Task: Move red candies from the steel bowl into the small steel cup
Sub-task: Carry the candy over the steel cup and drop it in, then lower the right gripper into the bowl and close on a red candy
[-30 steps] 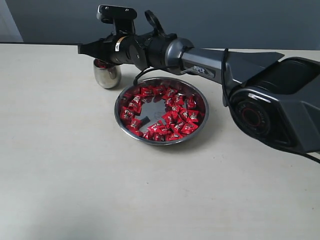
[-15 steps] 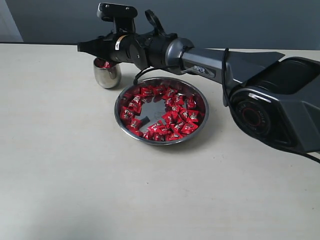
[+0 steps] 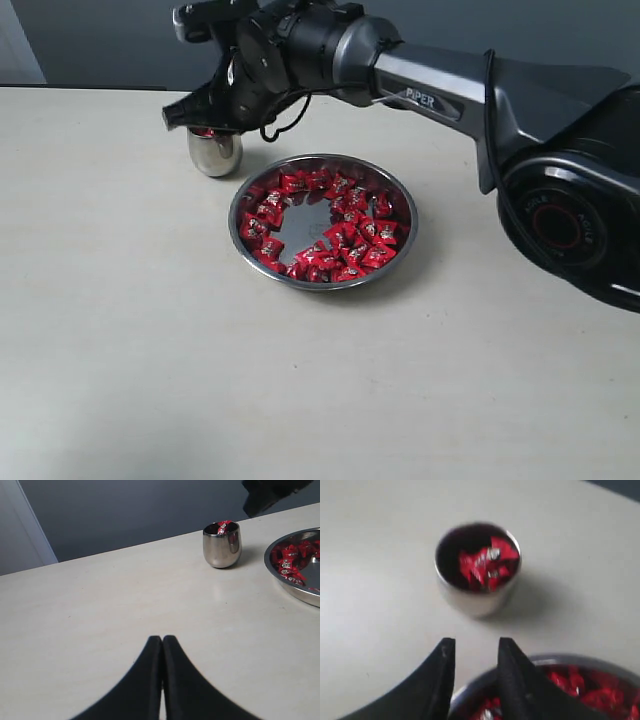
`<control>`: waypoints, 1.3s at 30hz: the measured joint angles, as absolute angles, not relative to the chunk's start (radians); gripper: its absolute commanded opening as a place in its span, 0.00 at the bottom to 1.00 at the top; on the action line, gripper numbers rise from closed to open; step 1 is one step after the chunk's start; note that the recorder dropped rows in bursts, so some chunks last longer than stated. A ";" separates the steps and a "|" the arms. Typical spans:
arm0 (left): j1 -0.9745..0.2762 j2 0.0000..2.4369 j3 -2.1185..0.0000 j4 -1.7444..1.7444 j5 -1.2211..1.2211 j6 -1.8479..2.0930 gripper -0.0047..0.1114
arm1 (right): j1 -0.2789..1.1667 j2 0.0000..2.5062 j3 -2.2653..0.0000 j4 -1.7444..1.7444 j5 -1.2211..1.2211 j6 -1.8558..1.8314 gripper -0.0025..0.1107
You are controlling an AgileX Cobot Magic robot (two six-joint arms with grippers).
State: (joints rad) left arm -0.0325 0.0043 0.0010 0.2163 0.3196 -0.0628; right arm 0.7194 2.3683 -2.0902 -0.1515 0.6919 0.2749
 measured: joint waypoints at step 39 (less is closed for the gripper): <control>-0.032 0.004 0.001 0.216 0.320 -0.063 0.04 | 0.734 2.473 -2.090 -0.346 1.211 0.183 0.40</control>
